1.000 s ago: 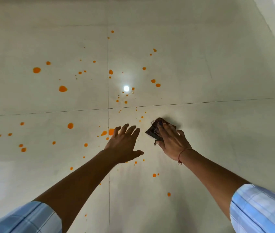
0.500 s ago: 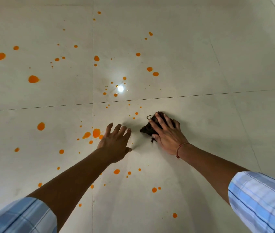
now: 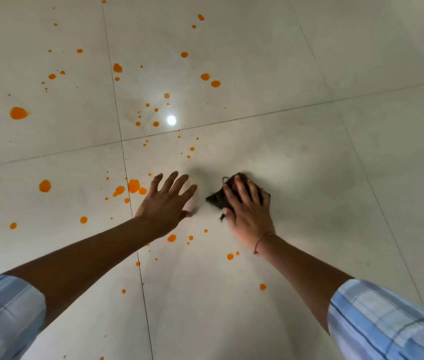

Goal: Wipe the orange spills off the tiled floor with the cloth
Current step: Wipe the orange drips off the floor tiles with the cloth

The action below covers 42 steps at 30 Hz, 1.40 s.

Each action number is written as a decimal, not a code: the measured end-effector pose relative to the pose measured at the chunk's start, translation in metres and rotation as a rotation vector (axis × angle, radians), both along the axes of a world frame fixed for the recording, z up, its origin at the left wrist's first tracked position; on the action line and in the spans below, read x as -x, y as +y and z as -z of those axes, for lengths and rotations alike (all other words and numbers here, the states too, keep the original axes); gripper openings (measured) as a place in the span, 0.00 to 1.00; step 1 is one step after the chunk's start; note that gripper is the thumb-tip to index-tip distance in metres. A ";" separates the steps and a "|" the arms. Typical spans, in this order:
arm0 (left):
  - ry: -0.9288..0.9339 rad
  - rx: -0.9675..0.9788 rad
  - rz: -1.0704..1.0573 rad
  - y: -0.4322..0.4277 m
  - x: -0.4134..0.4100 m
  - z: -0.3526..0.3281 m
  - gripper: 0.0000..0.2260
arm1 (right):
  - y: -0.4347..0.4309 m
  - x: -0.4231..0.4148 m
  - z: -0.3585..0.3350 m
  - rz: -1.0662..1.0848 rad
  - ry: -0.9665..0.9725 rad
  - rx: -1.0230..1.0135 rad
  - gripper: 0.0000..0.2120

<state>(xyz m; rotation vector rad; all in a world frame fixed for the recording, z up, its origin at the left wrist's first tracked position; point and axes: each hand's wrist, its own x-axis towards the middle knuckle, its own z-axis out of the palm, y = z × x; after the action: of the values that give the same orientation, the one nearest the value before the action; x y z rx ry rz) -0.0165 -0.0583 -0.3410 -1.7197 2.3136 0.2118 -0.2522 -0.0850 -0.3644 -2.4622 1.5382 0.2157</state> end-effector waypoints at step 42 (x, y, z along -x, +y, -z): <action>-0.001 0.173 0.086 0.054 -0.018 0.003 0.19 | 0.093 0.042 0.007 0.160 -0.007 0.050 0.31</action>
<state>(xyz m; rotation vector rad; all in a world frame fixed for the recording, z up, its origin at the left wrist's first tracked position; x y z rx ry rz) 0.0014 -0.0043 -0.3439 -1.6911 2.4623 -0.0057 -0.2944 0.0082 -0.3712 -2.3581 1.7478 0.1423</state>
